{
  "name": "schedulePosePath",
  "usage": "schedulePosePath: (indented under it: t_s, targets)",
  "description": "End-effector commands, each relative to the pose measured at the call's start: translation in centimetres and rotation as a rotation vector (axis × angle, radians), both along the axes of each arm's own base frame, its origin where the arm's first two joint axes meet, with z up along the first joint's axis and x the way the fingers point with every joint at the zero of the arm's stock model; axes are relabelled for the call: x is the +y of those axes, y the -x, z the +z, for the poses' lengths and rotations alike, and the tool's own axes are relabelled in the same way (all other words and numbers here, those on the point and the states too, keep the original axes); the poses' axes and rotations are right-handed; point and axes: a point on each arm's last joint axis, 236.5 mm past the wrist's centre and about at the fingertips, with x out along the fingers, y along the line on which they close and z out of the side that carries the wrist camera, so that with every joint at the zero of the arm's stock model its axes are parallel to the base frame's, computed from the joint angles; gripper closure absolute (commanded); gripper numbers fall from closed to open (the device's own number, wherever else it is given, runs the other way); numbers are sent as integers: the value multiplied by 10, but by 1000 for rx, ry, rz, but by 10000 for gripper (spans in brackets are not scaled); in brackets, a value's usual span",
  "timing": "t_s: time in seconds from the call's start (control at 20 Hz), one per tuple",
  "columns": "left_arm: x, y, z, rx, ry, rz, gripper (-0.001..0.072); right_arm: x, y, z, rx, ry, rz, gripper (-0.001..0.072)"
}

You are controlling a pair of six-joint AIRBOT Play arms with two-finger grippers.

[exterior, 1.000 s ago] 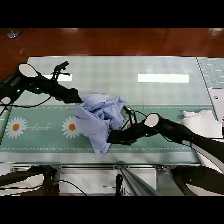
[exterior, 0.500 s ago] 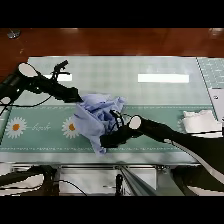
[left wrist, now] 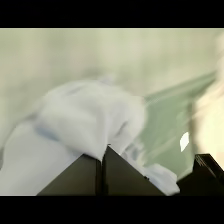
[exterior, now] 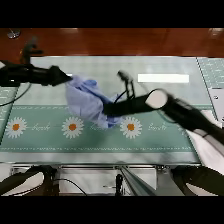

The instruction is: Fold the shirts.

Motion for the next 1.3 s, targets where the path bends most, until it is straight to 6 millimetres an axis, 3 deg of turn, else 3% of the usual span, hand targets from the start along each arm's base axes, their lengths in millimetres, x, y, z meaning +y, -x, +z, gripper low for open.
schedulePosePath:
  t_s: [0.0,0.1,0.25,0.35,0.45,0.6,0.75,0.9,1.0,1.1,1.25]
  targets:
    - [1,3,135,-344,191,72,689,-67,-66,135,-380,2,-166,694]
    - [9,16,201,-534,180,133,689,-95,-68,237,-593,-48,-222,694]
    - [13,59,295,-798,166,170,689,-124,-27,352,-853,-61,-215,694]
    - [4,100,334,-929,114,123,689,-133,14,403,-996,-94,-166,694]
    - [7,129,352,-1016,16,139,689,-145,47,416,-1025,-76,-139,694]
    - [8,165,353,-1044,-65,154,689,-155,85,383,-924,21,-45,693]
    - [3,188,312,-912,-172,84,689,-161,105,337,-760,123,44,693]
    - [25,191,241,-620,-317,92,689,-165,114,286,-564,209,98,694]
    - [37,184,198,-470,-348,110,689,-163,109,249,-449,251,121,693]
    - [38,173,145,-321,-336,81,689,-157,90,205,-356,276,112,693]
    - [32,153,47,-122,-325,-13,688,-150,39,145,-334,292,3,694]
